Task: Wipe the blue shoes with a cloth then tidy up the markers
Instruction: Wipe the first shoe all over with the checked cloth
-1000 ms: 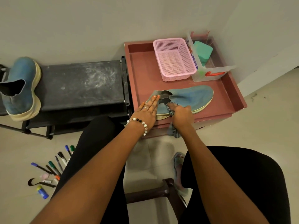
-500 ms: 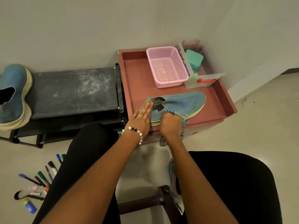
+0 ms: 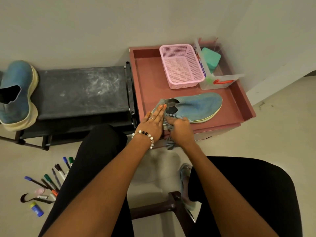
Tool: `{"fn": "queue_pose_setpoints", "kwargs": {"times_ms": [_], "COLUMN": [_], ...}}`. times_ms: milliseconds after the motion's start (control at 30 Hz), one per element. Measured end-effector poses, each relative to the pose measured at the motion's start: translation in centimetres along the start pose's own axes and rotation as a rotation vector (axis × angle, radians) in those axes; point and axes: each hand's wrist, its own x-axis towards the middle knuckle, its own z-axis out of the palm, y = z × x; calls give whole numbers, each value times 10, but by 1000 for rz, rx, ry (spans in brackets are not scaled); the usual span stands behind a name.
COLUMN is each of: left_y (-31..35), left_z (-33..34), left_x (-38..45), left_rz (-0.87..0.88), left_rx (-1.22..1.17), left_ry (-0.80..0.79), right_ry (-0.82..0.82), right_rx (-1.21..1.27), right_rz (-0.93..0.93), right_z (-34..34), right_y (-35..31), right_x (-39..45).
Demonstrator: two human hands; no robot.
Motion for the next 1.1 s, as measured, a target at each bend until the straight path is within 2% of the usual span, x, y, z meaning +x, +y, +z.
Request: {"fn": "queue_pose_setpoints", "kwargs": {"times_ms": [67,167,267,367,400,533,600,700,800,967,1100], "left_y": [1,0,-2,-4,-4,-2,1,7,10,12,15], "left_z": [2,4,8,8,9,14,22,32,38,31,22], "left_x": [1,0,1,1,2,2,4,12,16,19,23], "left_rz": [4,-4,8,34,41,47,29,20,38,45,83], "left_rx": [18,14,14,8,6,42,27,88,130,211,188], "left_ry": [33,51,31,23,36,97,193,427,505,445,388], "right_ry": [-26,67,37,-30,-63,-129,-77,63,212,207,219], "right_rx": [-96,-324,-93,72,49,-140,12,303,579,593,739], "right_rz": [56,128,122,-47,-70,63,87,178,267,300,337], "right_z": [-18,-22,1,-3,-13,-50,-65,-79,-81,-76,-82], "right_y": [18,0,-28,-3,10,70,91,108,111,107,101], "right_x": [0,-1,-1,-3,-5,-2,-7,-18,-18,-12,-10]}}
